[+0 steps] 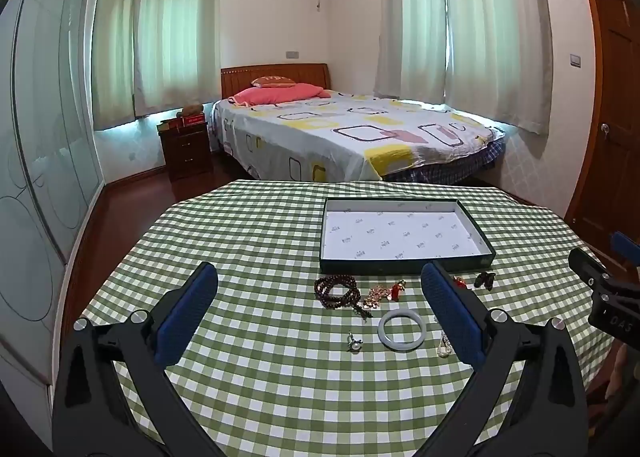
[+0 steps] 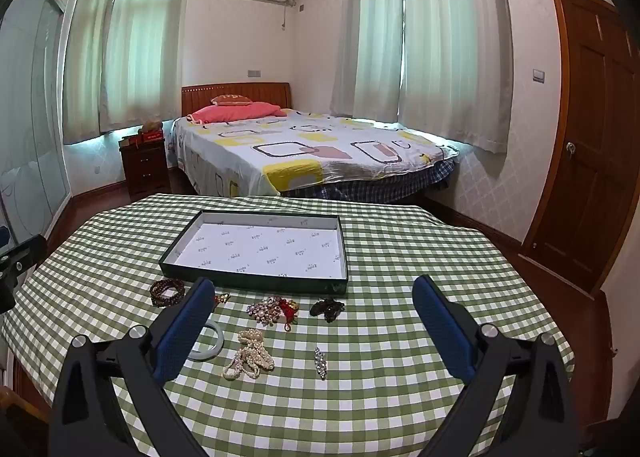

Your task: Organize jewelry

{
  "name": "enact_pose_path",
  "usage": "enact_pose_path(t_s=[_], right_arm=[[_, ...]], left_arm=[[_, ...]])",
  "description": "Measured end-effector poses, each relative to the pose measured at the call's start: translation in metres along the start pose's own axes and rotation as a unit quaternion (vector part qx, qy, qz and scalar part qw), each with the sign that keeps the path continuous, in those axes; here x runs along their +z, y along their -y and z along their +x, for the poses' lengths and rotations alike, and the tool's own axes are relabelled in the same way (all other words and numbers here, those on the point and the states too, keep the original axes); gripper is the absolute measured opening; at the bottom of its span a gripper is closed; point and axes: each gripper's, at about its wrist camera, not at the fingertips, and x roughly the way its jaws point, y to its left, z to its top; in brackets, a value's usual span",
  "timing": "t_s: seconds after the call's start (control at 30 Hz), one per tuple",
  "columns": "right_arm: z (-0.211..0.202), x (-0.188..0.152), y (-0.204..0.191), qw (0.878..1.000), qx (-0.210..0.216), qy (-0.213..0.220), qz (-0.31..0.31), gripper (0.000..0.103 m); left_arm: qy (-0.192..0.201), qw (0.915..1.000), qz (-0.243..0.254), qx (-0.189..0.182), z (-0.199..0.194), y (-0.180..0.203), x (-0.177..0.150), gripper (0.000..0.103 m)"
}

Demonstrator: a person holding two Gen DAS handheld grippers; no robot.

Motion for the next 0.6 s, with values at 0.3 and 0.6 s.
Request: enact_pose_path(t_s=[0.3,0.6], right_arm=[[-0.0005,0.0009,0.0004,1.000,0.001,0.001,0.000,0.097],[-0.0005,0.0052,0.0015,1.000,0.002,0.000,0.003,0.097]], left_arm=[[0.003,1.0000,0.002,0.003,0.0016,-0.0011,-0.0035,0.099],[0.001,1.0000,-0.003,0.001,-0.0004,-0.0005,-0.0028,0.099]])
